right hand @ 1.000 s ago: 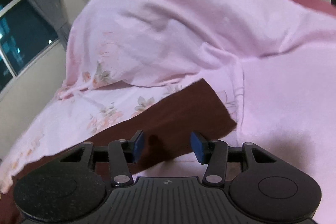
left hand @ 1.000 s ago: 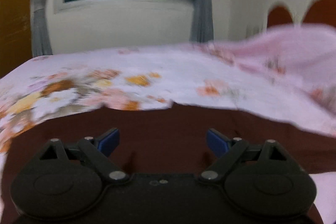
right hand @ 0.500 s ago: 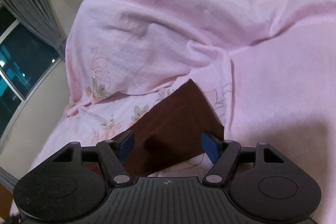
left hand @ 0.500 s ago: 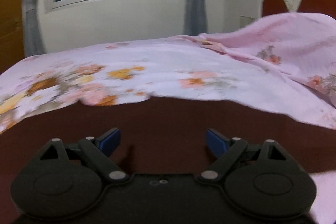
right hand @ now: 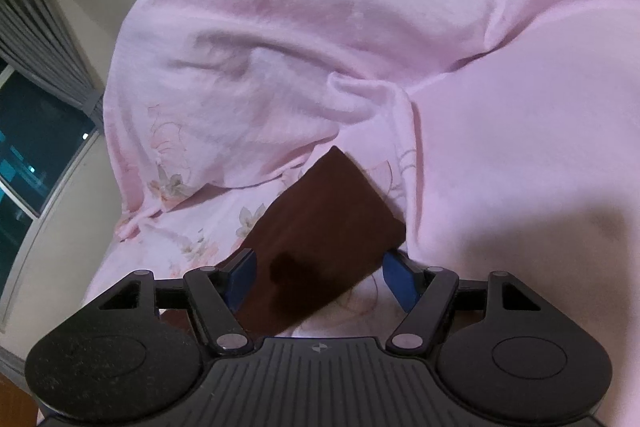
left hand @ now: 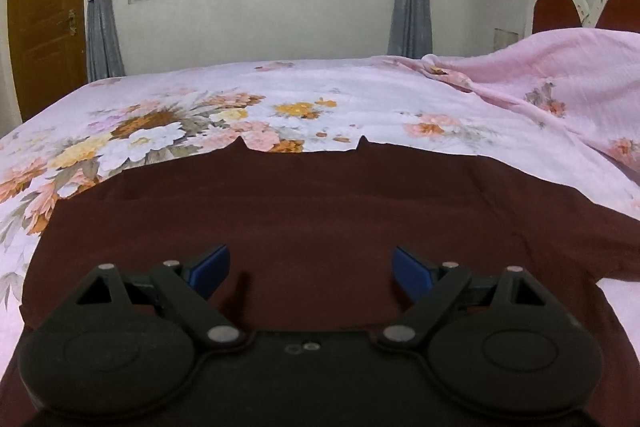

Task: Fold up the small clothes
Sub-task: 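Reach the right gripper to the other sleeve cuff and grasp, then carry the held sleeve with the right gripper across the sweater body, then open the right gripper to lay the sleeve on the body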

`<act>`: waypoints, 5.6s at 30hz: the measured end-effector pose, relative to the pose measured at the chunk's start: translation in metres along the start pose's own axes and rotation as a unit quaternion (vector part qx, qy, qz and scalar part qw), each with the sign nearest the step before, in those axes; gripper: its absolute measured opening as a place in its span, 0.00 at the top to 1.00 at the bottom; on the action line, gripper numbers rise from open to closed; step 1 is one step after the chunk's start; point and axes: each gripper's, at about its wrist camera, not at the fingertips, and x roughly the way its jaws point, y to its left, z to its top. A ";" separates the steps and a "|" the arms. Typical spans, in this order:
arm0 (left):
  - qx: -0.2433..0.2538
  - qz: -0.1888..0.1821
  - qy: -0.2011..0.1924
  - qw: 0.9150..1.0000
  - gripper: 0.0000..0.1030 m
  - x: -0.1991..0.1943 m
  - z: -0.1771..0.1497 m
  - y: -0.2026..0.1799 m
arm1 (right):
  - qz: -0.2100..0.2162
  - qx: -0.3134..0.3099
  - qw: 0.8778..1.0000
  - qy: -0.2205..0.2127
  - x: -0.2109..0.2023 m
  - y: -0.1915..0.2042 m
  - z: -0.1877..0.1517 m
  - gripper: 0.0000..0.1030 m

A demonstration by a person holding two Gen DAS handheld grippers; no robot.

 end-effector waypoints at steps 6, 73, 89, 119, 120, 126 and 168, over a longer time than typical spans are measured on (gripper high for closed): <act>0.007 -0.007 0.002 1.000 0.14 0.002 -0.005 -0.009 | -0.010 -0.009 1.000 -0.002 0.018 0.002 0.007 0.58; -0.035 0.063 0.056 0.996 0.13 -0.084 -0.045 0.187 | 0.150 -0.199 0.964 0.096 0.074 0.228 -0.085 0.97; -0.072 0.068 0.076 0.992 0.13 -0.086 -0.073 0.236 | 0.235 -0.248 0.923 0.175 0.074 0.347 -0.221 0.96; -0.117 0.146 0.079 0.979 0.12 -0.147 -0.111 0.329 | 0.330 -0.382 0.828 0.244 0.011 0.453 -0.433 0.96; -0.121 0.150 0.079 0.978 0.12 -0.146 -0.110 0.332 | 0.330 -0.382 0.827 0.246 0.010 0.453 -0.435 0.96; -0.130 0.181 0.077 0.972 0.12 -0.140 -0.108 0.351 | 0.328 -0.381 0.828 0.250 0.008 0.450 -0.437 0.96; -0.175 -0.034 0.032 0.983 0.13 -0.063 -0.017 0.213 | 0.281 -0.262 0.913 0.140 -0.015 0.273 -0.218 0.22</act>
